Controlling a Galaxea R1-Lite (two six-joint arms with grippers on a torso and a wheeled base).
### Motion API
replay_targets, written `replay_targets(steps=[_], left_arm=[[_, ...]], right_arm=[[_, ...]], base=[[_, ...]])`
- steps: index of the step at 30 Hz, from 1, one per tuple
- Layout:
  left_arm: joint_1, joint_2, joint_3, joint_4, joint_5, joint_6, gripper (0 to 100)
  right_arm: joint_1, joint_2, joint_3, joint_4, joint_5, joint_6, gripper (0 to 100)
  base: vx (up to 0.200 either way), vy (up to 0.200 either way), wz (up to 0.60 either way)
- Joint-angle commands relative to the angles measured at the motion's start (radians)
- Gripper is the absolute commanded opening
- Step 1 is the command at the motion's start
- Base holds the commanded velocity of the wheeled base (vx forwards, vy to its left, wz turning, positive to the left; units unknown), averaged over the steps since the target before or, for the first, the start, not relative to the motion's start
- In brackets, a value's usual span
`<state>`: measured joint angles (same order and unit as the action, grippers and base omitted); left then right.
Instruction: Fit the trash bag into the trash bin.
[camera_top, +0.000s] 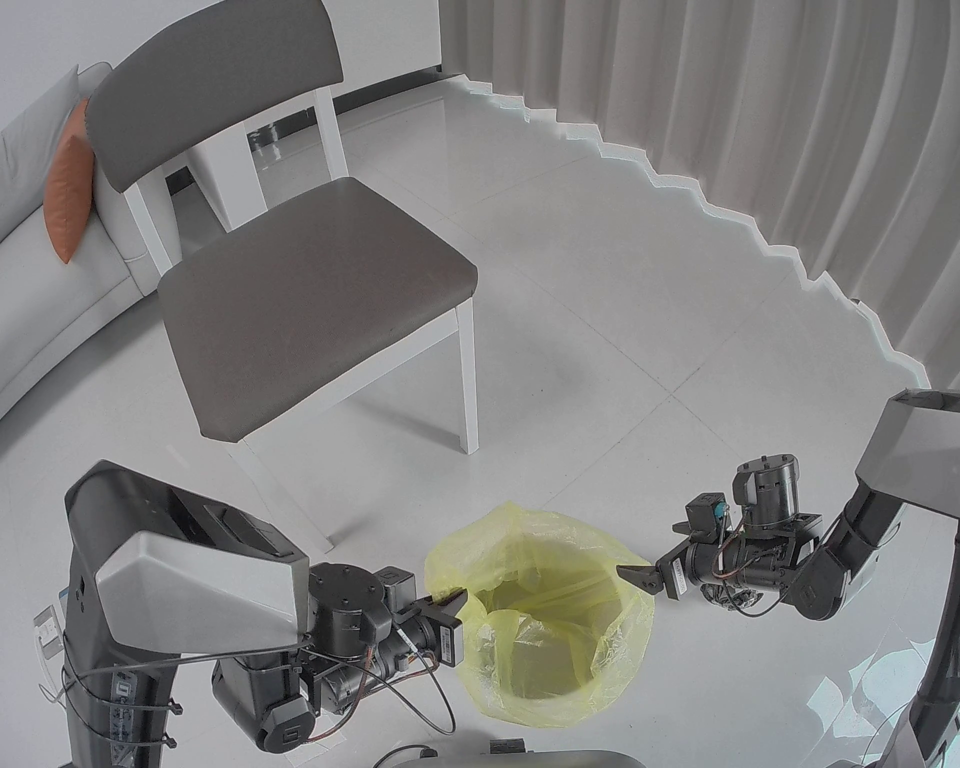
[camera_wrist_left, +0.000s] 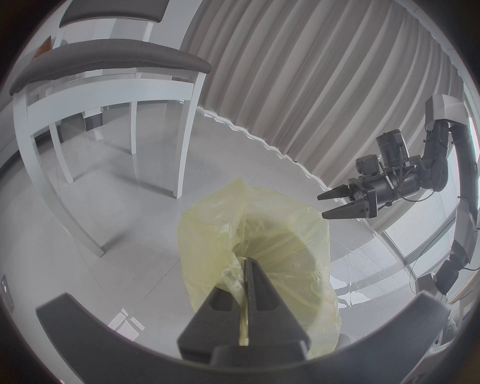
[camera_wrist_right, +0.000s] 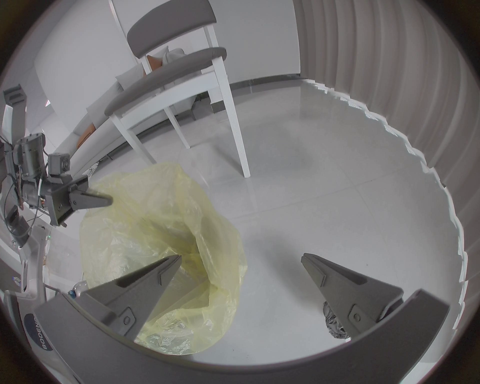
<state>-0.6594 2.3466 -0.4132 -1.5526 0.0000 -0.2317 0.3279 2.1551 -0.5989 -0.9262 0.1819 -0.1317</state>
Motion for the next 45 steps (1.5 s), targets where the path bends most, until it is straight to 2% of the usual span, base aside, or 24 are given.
replay_targets(steps=[1, 3, 4, 17, 22, 28, 35, 39, 43, 45], left_arm=[[-0.002, 0.016, -0.038, -0.018, 0.006, 0.0, 0], [0.0, 0.028, -0.026, -0.018, 0.006, 0.005, 0], [0.0, 0.034, -0.026, -0.018, 0.008, 0.005, 100], [0.014, 0.045, 0.03, -0.018, 0.067, 0.006, 100], [0.046, 0.017, 0.082, -0.018, 0.089, 0.005, 100], [0.044, 0.0, 0.105, -0.018, 0.103, 0.011, 100], [0.076, 0.034, 0.16, -0.018, 0.124, 0.088, 100], [0.122, -0.009, 0.152, -0.018, 0.118, 0.092, 100], [0.124, -0.061, 0.152, -0.018, 0.117, 0.091, 100], [0.121, -0.124, 0.159, -0.018, 0.115, 0.092, 100]], right_arm=[[0.0, -0.055, -0.01, 0.004, 0.001, -0.002, 100], [0.003, -0.055, -0.009, 0.004, 0.001, -0.003, 100], [0.005, -0.055, -0.009, 0.004, 0.001, -0.003, 100], [0.04, -0.047, -0.055, 0.009, 0.001, -0.028, 100], [0.076, -0.052, -0.111, 0.093, 0.002, -0.032, 100], [0.111, -0.043, -0.159, 0.138, 0.002, -0.045, 100], [0.129, -0.044, -0.18, 0.162, 0.002, -0.062, 100], [0.129, -0.038, -0.205, 0.198, 0.002, -0.069, 100], [0.134, -0.006, -0.232, 0.207, 0.002, -0.088, 100], [0.146, 0.038, -0.271, 0.207, 0.002, -0.14, 100]], base=[[0.0, 0.0, 0.0], [0.0, 0.0, 0.0], [0.0, 0.0, 0.0], [0.0, 0.0, 0.0], [0.0, 0.0, 0.0], [0.0, 0.0, 0.0], [0.0, 0.0, 0.0], [0.0, 0.0, 0.0], [0.0, 0.0, 0.0], [0.0, 0.0, 0.0]])
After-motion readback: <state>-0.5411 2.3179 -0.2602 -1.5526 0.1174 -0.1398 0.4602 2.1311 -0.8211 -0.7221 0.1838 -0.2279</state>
